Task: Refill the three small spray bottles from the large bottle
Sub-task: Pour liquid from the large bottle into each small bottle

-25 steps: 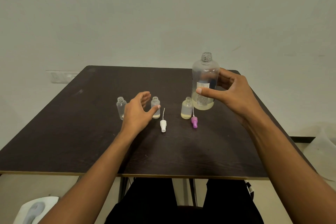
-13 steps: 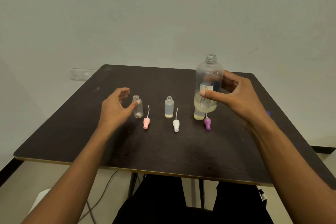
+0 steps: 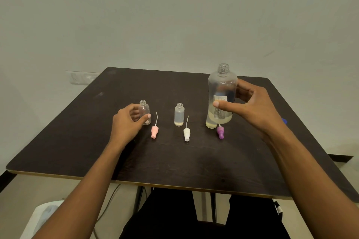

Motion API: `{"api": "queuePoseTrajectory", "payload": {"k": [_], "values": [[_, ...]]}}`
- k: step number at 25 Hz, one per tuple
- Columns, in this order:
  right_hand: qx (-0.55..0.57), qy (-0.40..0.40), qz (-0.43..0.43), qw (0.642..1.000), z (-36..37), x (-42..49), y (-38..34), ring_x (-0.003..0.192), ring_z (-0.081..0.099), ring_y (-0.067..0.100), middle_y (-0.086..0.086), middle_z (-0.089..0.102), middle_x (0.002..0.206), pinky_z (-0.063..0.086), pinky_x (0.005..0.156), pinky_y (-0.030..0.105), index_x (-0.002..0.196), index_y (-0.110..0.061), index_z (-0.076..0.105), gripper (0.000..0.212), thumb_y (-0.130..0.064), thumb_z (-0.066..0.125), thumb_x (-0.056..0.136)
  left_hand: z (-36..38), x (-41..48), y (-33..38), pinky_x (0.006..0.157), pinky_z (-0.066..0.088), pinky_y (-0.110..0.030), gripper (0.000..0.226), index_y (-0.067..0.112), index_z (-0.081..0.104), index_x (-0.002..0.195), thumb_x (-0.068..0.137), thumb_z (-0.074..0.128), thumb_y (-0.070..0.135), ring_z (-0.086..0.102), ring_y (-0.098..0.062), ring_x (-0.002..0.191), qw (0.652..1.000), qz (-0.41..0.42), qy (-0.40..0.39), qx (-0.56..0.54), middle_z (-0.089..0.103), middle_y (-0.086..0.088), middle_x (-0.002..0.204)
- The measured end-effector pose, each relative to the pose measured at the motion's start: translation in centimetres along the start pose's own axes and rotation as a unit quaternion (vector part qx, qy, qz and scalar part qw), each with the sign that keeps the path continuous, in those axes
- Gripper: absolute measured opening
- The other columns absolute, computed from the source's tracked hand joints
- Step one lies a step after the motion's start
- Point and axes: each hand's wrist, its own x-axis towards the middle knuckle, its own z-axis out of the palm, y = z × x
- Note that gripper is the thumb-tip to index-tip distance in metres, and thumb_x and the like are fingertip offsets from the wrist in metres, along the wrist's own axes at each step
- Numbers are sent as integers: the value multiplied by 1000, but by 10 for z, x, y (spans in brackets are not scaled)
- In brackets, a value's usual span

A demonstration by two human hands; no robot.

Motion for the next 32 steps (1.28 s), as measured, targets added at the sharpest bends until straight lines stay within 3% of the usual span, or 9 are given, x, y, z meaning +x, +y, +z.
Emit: {"api": "queuePoseTrajectory", "payload": {"k": [2, 7, 11, 16, 20, 23, 25, 28, 32], "values": [[-8, 2, -4, 1000, -1, 1, 2, 122, 66, -3, -21, 74, 125, 50, 99, 19, 134, -36, 70, 65, -38, 94, 74, -6, -1, 8, 86, 56, -14, 31, 34, 73, 107, 82, 91, 33, 69, 15, 89, 1000, 16, 15, -17, 75, 21, 95], [-32, -1, -22, 999, -1, 5, -3, 117, 66, -8, -27, 75, 119, 50, 87, 4, 129, -38, 72, 60, -39, 94, 73, -18, -12, 48, 82, 56, -9, 34, 40, 75, 110, 80, 91, 41, 73, 8, 96, 995, 66, 18, -79, 78, 23, 98], [-76, 6, -37, 996, -5, 7, -6, 119, 66, -5, -24, 74, 122, 51, 98, 15, 137, -37, 69, 68, -41, 95, 74, -12, -28, 86, 81, 54, -6, 32, 40, 76, 110, 82, 90, 38, 74, 6, 97, 986, 107, -4, -127, 77, 27, 101], [-139, 17, -45, 989, -17, 8, -11, 117, 66, -3, -19, 72, 125, 53, 95, 14, 141, -38, 65, 76, -48, 94, 72, 7, -42, 117, 82, 55, -8, 33, 33, 78, 114, 83, 90, 33, 75, 4, 97, 976, 135, -48, -166, 79, 20, 102], [-174, 26, -47, 983, -25, 7, -15, 105, 64, -18, -33, 69, 112, 49, 85, 1, 139, -39, 66, 76, -49, 94, 70, 20, -46, 129, 83, 56, -10, 36, 25, 79, 116, 82, 91, 30, 76, 1, 96, 972, 136, -70, -178, 81, 15, 101], [-221, 30, -53, 973, -30, 7, -19, 99, 66, -12, -25, 67, 113, 44, 82, -5, 143, -35, 63, 79, -46, 94, 71, 25, -49, 135, 82, 57, -11, 37, 24, 80, 114, 80, 93, 31, 76, 2, 95, 972, 139, -83, -172, 81, 14, 99], [-257, 33, -72, 963, -34, 8, -23, 101, 67, 0, -19, 70, 118, 50, 90, 4, 143, -33, 64, 79, -42, 94, 71, 27, -50, 137, 84, 59, -14, 39, 23, 80, 113, 78, 94, 32, 77, 1, 95, 972, 140, -92, -167, 81, 12, 99], [-332, 24, -104, 937, -37, 10, -33, 110, 67, 14, -10, 73, 125, 59, 96, 40, 145, -34, 62, 76, -37, 91, 74, 29, -52, 140, 85, 60, -16, 42, 22, 80, 115, 77, 94, 33, 77, 0, 96, 969, 141, -109, -169, 82, 12, 101], [-408, 6, -137, 903, -39, 11, -37, 115, 63, 19, -7, 70, 129, 57, 92, 47, 148, -35, 58, 73, -33, 86, 81, 33, -53, 141, 83, 59, -13, 44, 24, 80, 117, 77, 94, 35, 76, 3, 96, 969, 143, -111, -165, 81, 15, 101]]}}
